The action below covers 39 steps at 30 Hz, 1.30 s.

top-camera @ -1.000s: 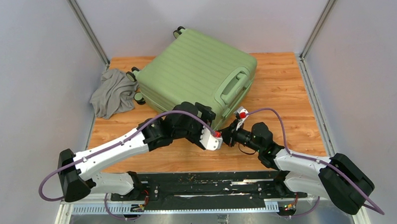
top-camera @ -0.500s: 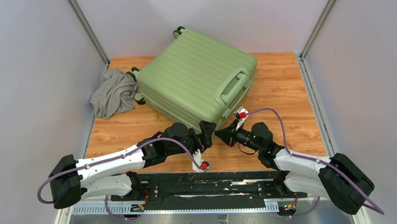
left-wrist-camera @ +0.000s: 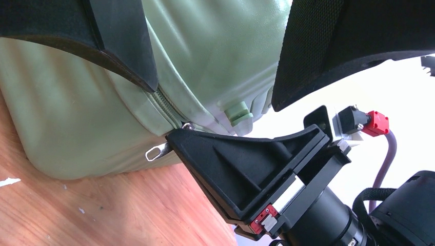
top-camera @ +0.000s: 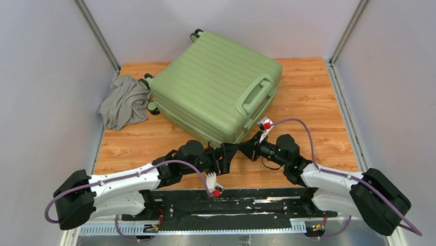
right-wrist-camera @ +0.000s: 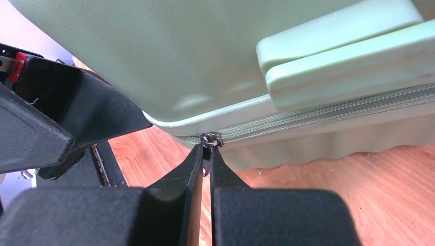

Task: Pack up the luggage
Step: Zip the luggage at the center of the board.

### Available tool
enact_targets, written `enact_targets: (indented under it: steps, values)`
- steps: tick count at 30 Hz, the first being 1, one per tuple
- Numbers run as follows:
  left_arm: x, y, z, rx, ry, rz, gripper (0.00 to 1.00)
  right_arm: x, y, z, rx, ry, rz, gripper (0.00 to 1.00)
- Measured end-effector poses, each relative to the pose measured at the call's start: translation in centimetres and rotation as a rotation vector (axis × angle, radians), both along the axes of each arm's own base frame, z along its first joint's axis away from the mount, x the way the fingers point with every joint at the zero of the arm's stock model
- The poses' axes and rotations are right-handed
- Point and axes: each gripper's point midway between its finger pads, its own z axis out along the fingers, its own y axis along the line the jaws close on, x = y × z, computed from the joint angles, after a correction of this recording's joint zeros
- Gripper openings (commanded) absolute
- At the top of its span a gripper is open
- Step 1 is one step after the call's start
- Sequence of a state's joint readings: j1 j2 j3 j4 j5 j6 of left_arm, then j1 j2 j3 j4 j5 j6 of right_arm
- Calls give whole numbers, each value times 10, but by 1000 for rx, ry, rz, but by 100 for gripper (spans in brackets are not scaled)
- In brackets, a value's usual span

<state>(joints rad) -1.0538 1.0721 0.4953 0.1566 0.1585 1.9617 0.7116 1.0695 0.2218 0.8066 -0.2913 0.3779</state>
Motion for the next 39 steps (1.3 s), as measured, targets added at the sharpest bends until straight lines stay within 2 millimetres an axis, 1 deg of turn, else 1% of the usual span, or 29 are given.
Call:
enact_targets:
  steps: [4,8,11,17,23,30,33,36,39]
  values:
    - [1,-2,-2,10,-14,-7,85,0,1,0,0,8,3,0]
    - [6,-7,-3,6,-35,-2,81,1,1,0,-1,13,-3,0]
    - [12,-14,-4,-3,-68,6,79,8,-4,1,-3,8,-42,0]
    - [22,-25,-3,-28,-115,17,77,21,-14,2,-16,-11,-126,0]
    - [24,-26,-2,-34,-120,21,77,24,-15,2,-26,-19,-135,0]
    - [27,-28,-1,-34,-115,36,77,25,-13,3,-46,-34,-119,0]
    - [30,-33,1,-38,-91,45,76,26,-10,5,-61,-50,-113,0]
    - [31,-43,4,-53,-61,43,75,20,0,9,-63,-61,-79,0]
    - [33,-46,10,-79,-33,58,75,17,2,11,-55,-58,-77,0]
